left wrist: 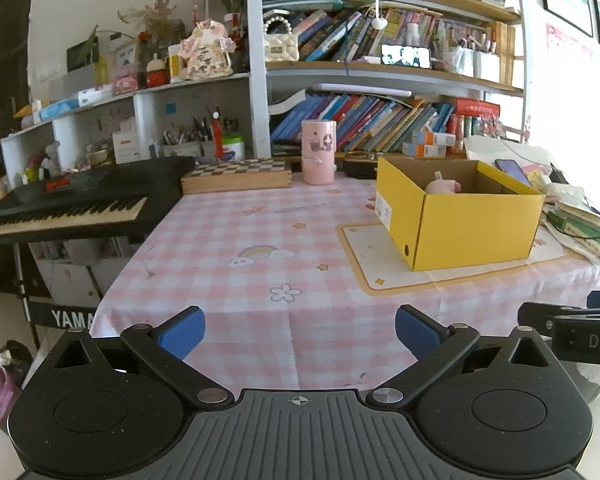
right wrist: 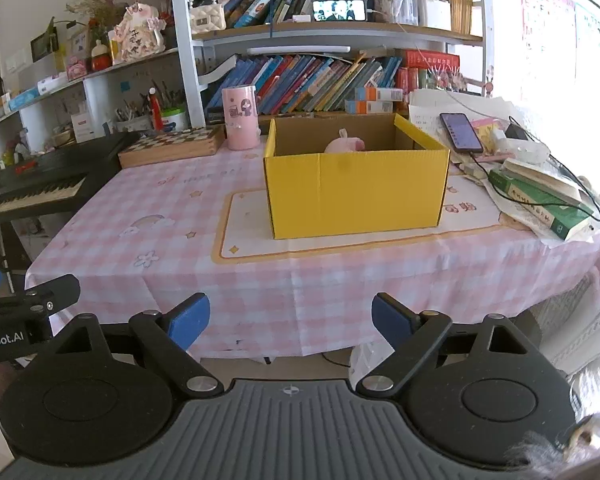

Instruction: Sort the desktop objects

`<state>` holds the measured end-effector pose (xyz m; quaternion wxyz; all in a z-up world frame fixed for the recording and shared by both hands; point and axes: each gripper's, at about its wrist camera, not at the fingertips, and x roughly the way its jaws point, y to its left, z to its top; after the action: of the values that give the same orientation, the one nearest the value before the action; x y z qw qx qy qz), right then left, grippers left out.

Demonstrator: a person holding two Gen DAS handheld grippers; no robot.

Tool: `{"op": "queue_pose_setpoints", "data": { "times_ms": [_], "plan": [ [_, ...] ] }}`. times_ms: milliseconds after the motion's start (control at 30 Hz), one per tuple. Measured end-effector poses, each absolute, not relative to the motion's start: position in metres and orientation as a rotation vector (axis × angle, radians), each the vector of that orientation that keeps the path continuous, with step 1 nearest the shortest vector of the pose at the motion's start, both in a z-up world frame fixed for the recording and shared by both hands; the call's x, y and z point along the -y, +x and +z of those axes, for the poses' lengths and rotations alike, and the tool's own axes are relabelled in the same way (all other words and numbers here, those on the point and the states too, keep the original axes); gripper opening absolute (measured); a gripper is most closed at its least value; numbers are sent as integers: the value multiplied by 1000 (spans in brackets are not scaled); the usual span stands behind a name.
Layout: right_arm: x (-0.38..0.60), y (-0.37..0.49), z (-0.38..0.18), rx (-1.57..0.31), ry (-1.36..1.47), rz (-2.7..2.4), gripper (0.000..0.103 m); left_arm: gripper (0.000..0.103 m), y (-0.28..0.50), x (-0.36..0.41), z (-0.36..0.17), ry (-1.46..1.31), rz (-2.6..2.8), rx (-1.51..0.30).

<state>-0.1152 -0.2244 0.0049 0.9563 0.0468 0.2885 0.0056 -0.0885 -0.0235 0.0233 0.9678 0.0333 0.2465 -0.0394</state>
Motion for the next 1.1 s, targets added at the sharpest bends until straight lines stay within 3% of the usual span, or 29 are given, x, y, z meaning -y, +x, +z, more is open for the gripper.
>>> {"op": "queue_pose_setpoints", "data": {
  "times_ms": [200,300,367,1100],
  "plan": [
    [224,-115,2,-608,103,12,91,103,-90,23,22,79,-85,-508],
    [223,-115,1,-618,102,6,102,103,-89,22,21,74,-83,-513],
    [222,-115,1,-618,103,3,103,103,-88,21,20,71,-81,-519],
    [220,-111,-2,-644,100,1,103,103,-84,21,16,69,-90,-550]
  ]
}}
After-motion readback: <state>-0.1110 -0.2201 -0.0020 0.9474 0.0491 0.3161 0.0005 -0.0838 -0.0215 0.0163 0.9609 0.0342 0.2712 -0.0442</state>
